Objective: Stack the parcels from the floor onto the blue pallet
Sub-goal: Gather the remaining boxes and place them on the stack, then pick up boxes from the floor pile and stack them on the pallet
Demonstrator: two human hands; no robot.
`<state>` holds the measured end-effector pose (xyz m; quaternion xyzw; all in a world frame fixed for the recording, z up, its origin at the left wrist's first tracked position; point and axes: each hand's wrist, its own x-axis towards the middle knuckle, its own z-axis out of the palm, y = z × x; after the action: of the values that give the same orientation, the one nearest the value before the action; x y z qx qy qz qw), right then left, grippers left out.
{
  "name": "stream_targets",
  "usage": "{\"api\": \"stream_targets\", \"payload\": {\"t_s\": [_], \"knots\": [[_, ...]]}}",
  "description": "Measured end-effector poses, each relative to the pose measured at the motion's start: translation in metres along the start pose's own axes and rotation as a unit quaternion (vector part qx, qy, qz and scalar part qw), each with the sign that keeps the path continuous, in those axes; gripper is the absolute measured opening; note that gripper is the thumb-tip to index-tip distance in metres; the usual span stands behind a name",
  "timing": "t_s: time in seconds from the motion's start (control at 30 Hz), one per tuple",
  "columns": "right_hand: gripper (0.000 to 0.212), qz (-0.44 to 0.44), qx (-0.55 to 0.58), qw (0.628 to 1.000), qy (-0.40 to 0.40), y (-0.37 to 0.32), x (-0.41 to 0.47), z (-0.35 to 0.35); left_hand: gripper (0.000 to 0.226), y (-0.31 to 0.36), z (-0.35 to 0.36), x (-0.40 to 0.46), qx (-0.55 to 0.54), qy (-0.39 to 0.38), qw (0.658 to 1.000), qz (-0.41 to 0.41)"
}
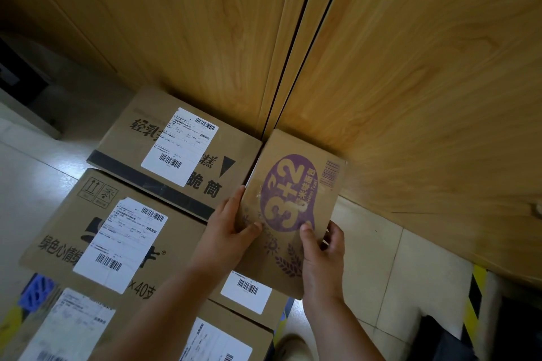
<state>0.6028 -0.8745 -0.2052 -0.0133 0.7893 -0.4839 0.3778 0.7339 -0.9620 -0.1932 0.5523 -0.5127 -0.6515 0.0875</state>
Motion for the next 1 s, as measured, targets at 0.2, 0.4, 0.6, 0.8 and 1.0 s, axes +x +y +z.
{"api": "stream_targets", "payload": {"t_s": [0.2, 0.4, 0.6, 0.8, 1.0], "knots": [[0.046, -0.013, -0.02, 1.0, 0.001, 0.0, -0.001, 0.002, 0.085, 0.0, -0.001, 0.0, 0.013, 0.004, 1.0, 0.002], [0.046, -0.029, -0.025, 0.999, -0.005, 0.003, 0.0, 0.002, 0.079, 0.0, 0.001, -0.001, 0.015, 0.012, 1.0, -0.019], [0.058, -0.026, -0.076, 0.997, 0.004, -0.004, 0.0, 0.004, 0.078, 0.007, 0.001, -0.002, 0.08, 0.015, 0.996, -0.039], [0.05, 0.036, -0.138, 0.989, -0.031, -0.035, -0.004, -0.016, 0.067, 0.033, -0.009, -0.019, 0.135, 0.052, 0.987, -0.074], [0.048, 0.113, -0.228, 0.963, -0.091, -0.093, -0.023, -0.057, 0.045, 0.083, -0.031, -0.075, 0.179, 0.081, 0.978, -0.071]]}}
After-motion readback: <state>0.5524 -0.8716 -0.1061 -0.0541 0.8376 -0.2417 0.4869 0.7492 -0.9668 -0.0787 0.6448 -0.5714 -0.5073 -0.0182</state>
